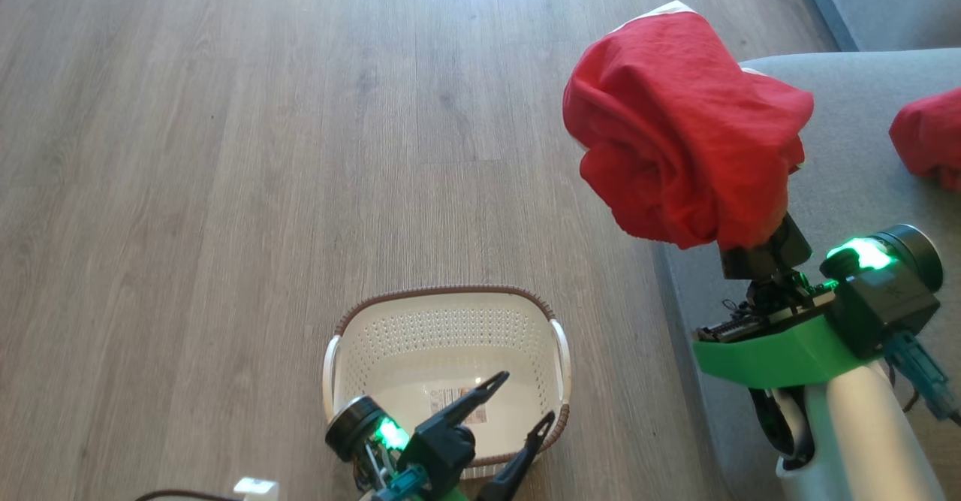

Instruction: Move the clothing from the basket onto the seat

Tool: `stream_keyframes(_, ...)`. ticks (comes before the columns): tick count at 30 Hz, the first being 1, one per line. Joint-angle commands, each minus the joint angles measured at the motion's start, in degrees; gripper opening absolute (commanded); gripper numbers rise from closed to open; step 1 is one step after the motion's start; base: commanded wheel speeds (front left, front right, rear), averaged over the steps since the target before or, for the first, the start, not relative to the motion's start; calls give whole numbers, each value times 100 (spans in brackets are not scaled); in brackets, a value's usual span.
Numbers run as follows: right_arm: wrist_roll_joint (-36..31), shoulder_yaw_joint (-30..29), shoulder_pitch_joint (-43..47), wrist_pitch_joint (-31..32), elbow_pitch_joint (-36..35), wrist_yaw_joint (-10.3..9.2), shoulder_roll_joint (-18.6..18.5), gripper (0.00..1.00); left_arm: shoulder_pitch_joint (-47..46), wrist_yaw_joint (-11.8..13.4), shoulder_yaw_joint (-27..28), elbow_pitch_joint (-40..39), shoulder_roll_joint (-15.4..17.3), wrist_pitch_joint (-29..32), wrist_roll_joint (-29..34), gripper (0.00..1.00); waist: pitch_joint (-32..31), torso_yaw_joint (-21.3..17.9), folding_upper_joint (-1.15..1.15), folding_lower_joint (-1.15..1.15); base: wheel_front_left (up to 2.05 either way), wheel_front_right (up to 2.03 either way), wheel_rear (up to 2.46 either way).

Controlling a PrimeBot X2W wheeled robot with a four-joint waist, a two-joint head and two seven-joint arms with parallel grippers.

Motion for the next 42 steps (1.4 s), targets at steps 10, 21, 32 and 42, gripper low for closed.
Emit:
stream_keyframes(10, 16, 66, -222, -37, -223, -1, -69, 0, -95, -5, 332, -237, -28, -56, 15, 100, 7, -26, 0, 0, 0, 0, 0)
stream_keyframes(21, -53, -98, -296, -37, -231, -1, -90, 0, -137, -5, 407, -218, 15, -56, 68, 100, 209, -559, 0, 0, 0, 0, 0)
stream_keyframes(32, -26, -326, -450, -37, -305, -1, -80, 0, -367, -5, 381, -253, 81, -56, 145, 100, 604, -1534, 0, 0, 0, 0, 0)
stream_keyframes(42, -48, -508, -473, -37, -276, -1, -1, 0, -624, -5, 260, -257, 124, -56, 138, 100, 771, -2489, 0, 0, 0, 0, 0)
